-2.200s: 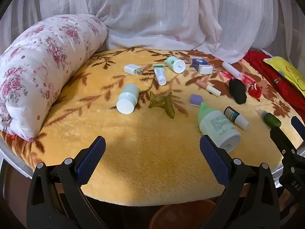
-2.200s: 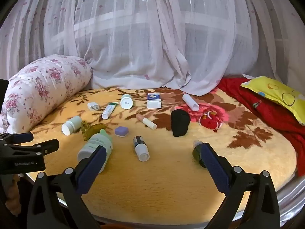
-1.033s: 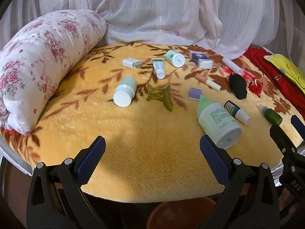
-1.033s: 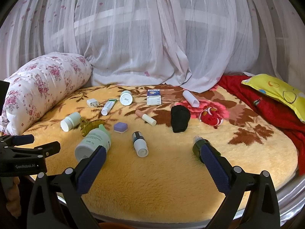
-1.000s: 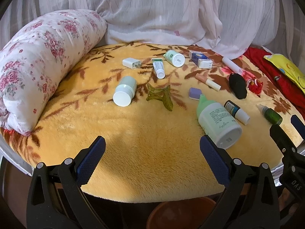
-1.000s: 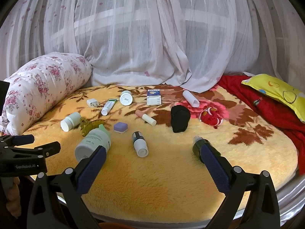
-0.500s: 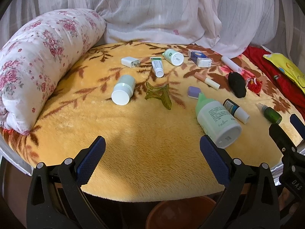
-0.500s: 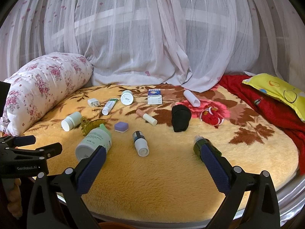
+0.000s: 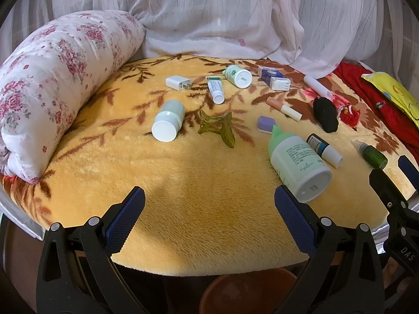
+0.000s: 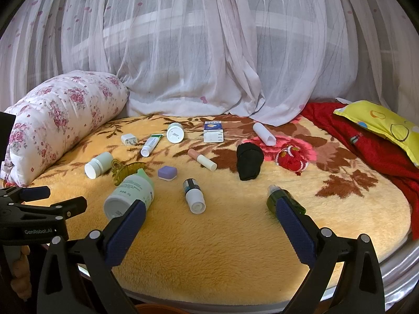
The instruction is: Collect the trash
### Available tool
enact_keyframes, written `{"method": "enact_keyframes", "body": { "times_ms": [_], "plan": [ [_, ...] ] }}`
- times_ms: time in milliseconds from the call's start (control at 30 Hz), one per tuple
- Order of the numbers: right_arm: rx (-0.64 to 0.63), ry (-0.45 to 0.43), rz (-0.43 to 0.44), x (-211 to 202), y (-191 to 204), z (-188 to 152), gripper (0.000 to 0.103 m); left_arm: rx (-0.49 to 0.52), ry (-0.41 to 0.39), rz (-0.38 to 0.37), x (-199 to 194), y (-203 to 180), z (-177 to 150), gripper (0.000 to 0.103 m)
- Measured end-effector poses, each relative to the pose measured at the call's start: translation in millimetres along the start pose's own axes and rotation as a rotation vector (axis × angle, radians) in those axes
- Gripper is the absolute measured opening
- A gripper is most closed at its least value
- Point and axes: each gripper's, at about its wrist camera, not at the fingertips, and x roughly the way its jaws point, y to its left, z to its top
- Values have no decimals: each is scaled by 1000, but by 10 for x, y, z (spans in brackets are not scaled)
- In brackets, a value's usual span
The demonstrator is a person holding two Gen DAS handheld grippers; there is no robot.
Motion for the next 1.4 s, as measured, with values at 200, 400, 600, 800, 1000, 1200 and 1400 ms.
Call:
{"method": "enact_keyframes", "body": {
  "times_ms": [200, 400, 600, 800, 1000, 1200, 1400],
  "plan": [
    [0, 1, 1, 0, -2, 0, 98, -1, 2, -1, -1, 5, 20, 96],
    [0, 2, 1, 1, -2, 1, 98, -1, 4, -1, 5, 2, 14, 96],
    [1, 2, 2, 3, -9, 3, 98, -2, 4, -1, 5, 2, 14, 96],
    [2, 1, 1, 7, -20, 3, 98, -1, 5, -1, 3, 4, 30, 96],
    [3, 0, 0, 7, -38, 11, 98, -2, 5, 0, 9, 5, 22, 96],
    [15, -28, -26, -77, -52, -23, 98, -14, 18, -36, 57, -70, -27, 96],
    [51, -40, -47, -126, -281, -49, 98, -3, 22, -91, 86, -393, 16, 96]
  ]
}}
